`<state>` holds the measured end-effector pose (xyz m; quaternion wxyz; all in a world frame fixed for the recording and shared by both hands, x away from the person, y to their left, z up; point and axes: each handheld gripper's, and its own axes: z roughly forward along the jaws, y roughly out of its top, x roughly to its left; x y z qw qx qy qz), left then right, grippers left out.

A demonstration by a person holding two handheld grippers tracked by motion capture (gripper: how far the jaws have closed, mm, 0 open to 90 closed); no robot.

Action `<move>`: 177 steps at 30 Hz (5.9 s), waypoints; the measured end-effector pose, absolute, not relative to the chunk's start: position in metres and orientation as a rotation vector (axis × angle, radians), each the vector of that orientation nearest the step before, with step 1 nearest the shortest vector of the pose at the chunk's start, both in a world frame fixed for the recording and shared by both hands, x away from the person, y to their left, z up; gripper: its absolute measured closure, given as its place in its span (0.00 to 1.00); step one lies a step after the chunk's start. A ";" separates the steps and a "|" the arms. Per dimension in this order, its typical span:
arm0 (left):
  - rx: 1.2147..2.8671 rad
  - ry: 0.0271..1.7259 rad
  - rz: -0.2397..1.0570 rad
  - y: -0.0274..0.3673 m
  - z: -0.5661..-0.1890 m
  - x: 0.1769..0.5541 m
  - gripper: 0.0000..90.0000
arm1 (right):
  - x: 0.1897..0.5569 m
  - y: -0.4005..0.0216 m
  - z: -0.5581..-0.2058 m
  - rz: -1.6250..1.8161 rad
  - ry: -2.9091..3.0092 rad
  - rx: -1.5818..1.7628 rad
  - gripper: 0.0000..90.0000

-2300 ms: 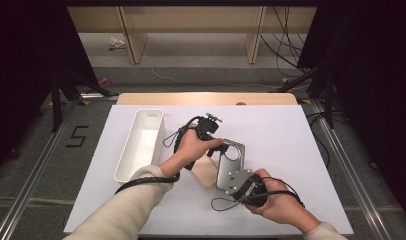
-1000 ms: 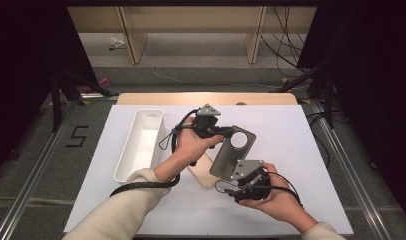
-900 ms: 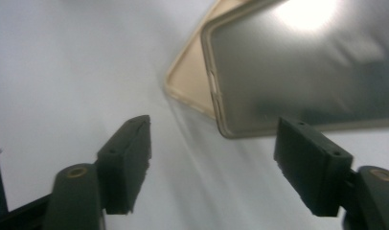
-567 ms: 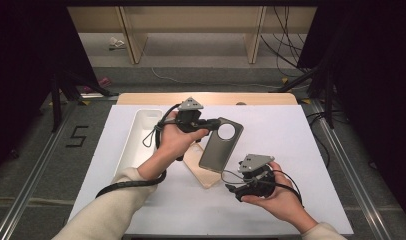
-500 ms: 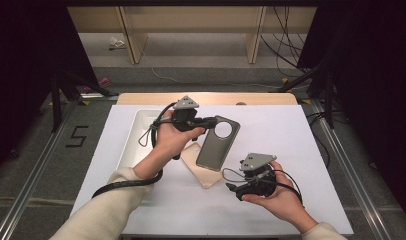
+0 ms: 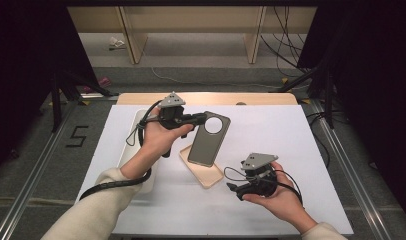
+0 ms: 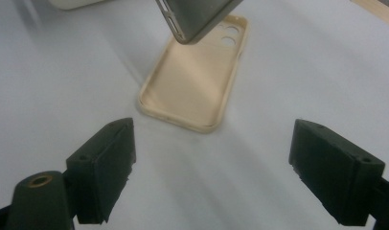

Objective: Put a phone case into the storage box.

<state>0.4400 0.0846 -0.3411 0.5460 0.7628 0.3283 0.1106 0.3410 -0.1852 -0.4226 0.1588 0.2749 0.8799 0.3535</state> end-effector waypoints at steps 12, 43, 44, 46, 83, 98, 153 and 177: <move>1.781 0.785 0.292 0.107 -0.340 0.442 0.92 | 0.343 -0.190 -0.424 1.031 2.471 0.836 0.19; 1.693 0.853 0.374 0.159 -0.319 0.460 0.92 | 0.348 -0.198 -0.425 1.073 2.376 0.929 0.19; 1.689 0.856 0.376 0.161 -0.319 0.461 0.92 | 0.348 -0.198 -0.425 1.074 2.376 0.932 0.19; 1.686 0.860 0.383 0.163 -0.318 0.462 0.92 | 0.348 -0.198 -0.425 1.076 2.373 0.935 0.19; 1.653 0.911 0.473 0.219 -0.315 0.489 0.92 | 0.350 -0.200 -0.425 1.076 2.376 0.959 0.19; 1.670 0.913 0.511 0.231 -0.313 0.497 0.92 | 0.351 -0.201 -0.426 1.077 2.374 0.966 0.19; 1.664 0.977 0.574 0.255 -0.332 0.521 0.92 | 0.353 -0.202 -0.427 1.082 2.381 0.974 0.19; 1.693 1.018 0.560 0.249 -0.356 0.534 0.91 | 0.353 -0.203 -0.426 1.088 2.376 0.975 0.19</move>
